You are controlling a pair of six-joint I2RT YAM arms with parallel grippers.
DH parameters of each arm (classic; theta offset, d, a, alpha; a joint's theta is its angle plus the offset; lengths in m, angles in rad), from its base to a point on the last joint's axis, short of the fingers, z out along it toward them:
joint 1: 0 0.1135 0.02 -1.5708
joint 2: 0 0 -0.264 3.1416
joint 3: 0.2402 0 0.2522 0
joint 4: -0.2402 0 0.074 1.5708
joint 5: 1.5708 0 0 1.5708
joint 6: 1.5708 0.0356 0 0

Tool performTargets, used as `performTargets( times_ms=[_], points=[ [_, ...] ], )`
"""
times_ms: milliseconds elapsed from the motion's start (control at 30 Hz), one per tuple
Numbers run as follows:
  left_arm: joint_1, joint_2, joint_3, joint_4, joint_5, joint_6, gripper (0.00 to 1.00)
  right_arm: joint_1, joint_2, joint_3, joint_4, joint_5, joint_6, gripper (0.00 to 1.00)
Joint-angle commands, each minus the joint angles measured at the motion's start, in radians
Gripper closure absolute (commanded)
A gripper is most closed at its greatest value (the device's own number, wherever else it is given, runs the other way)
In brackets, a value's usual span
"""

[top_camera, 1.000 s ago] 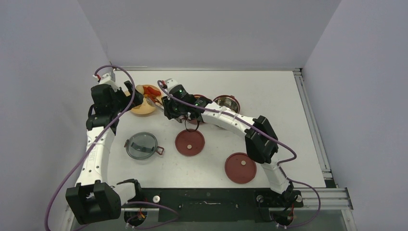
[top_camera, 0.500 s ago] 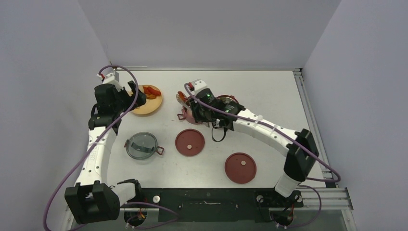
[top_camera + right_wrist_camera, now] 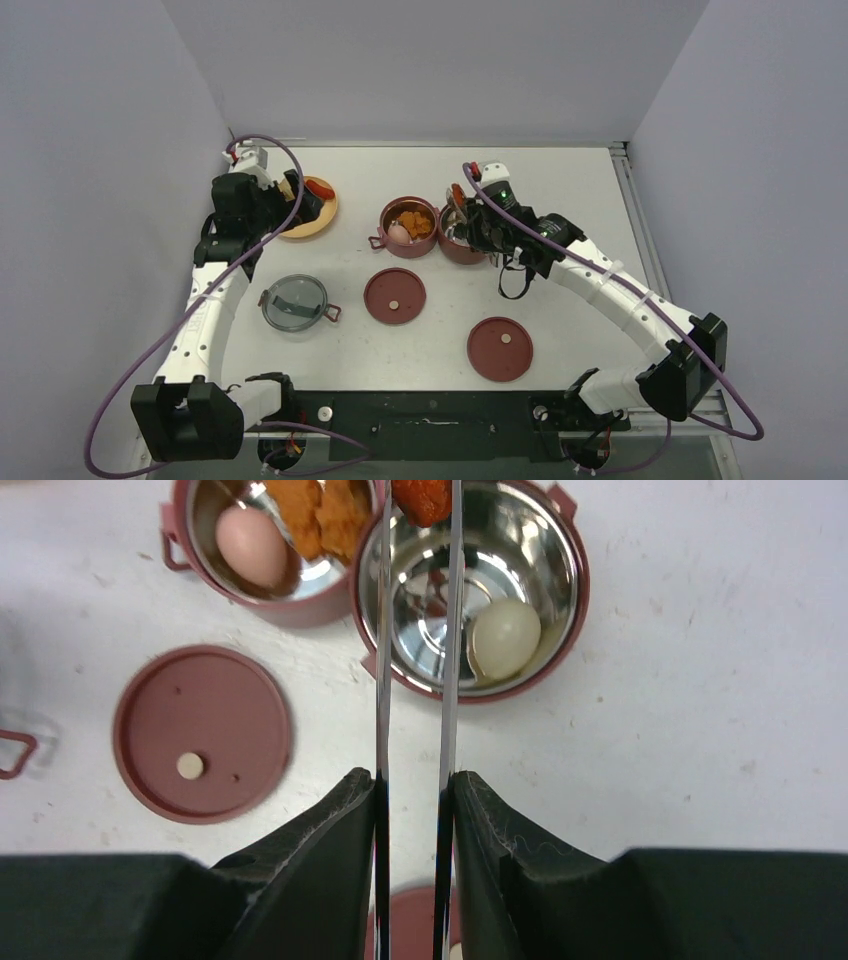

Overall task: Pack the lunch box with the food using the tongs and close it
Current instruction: Place the fake food in the packing box.

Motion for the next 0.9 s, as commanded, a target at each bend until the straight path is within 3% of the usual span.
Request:
performTargets(
  times_ms=[0, 400, 867],
  points=[
    [-0.007, 0.004, 0.018, 0.034, 0.012, -0.002, 0.04, -0.005, -0.023, -0.042, -0.049, 0.026, 0.045, 0.95],
    [-0.007, 0.003, 0.020, 0.032, 0.023, -0.002, 0.04, -0.019, -0.021, -0.133, -0.010, -0.012, 0.092, 0.94],
    [-0.007, 0.012, 0.019, 0.033, 0.023, -0.002, 0.04, -0.020, -0.012, -0.173, 0.029, 0.000, 0.102, 0.65]
  ],
)
